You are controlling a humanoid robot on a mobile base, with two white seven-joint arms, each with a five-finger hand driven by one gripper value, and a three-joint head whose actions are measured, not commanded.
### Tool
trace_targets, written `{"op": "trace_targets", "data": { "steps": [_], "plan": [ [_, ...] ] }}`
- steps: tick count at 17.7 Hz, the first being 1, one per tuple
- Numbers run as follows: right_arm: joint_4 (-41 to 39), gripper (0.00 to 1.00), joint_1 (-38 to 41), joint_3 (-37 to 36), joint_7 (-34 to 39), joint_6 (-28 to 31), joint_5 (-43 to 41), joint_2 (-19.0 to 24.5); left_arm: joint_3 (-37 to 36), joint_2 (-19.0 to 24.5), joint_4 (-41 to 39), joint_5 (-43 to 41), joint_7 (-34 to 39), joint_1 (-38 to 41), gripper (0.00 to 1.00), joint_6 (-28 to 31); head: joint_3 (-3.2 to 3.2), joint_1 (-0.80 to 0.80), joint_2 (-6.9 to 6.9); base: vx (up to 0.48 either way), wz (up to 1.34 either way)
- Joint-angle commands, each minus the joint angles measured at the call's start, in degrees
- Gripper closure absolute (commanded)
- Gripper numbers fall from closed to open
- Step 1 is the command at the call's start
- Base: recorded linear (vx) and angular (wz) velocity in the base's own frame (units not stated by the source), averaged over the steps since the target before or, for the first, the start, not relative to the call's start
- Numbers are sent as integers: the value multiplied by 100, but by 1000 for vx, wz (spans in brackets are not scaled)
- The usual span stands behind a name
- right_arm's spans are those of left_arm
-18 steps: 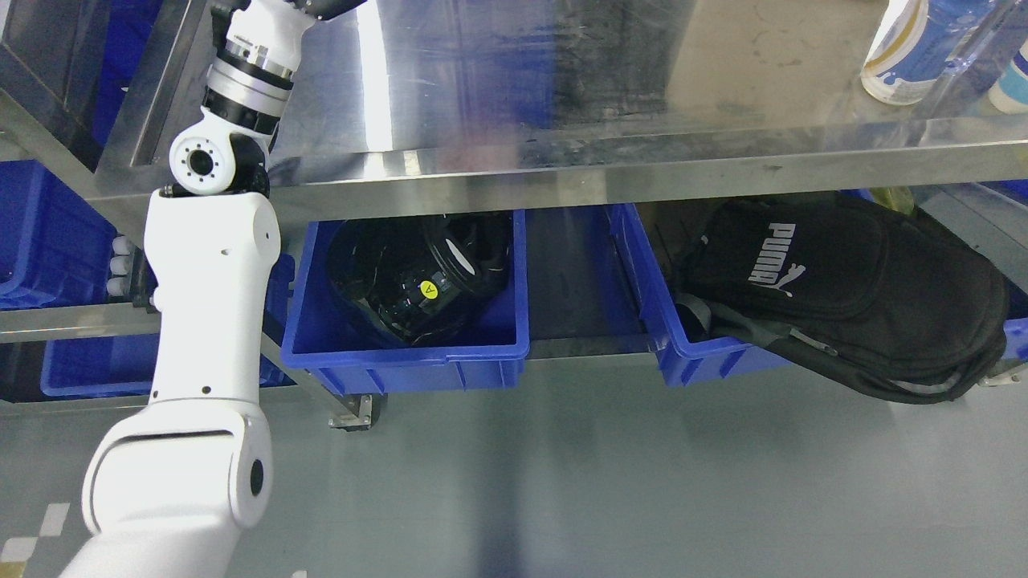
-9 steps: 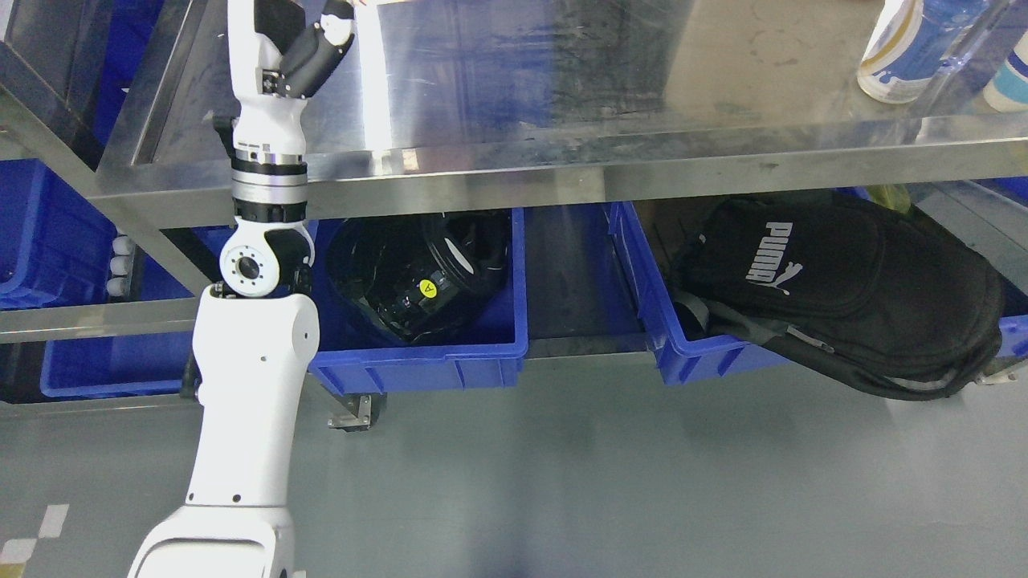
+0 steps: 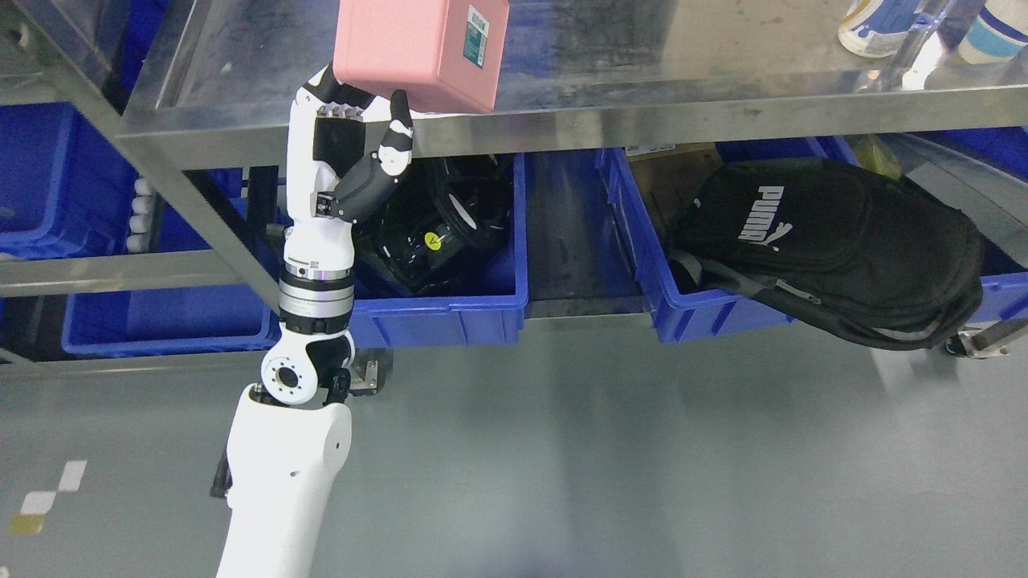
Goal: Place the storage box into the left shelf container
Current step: 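Hold the pink box up in the left hand while turning away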
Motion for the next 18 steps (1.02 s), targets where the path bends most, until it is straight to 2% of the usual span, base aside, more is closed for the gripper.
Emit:
{"op": "trace_targets", "data": {
  "steps": [1,5,10,18],
  "plan": [
    [-100,0,-38,-18,-19,37,-9,-100,-261,85,-1042,3,-33,373,98,-116,0,0,0,-231,295],
    [-100,0,-38,-18,-28,37,-9,-100,-357,85,-1033,12,-41,724,98,-203,0,0,0,-170,743],
    [-100,0,-38,-18,-19,37,-9,-100,-472,85,-1033,12,-42,1384,98,-511,0,0,2,-96,1199],
    [-100,0,-38,-18,-19,37,-9,-100,-86,85,-1025,12,-42,1472,97,-581,0,0,6,81,1326]
  ]
}}
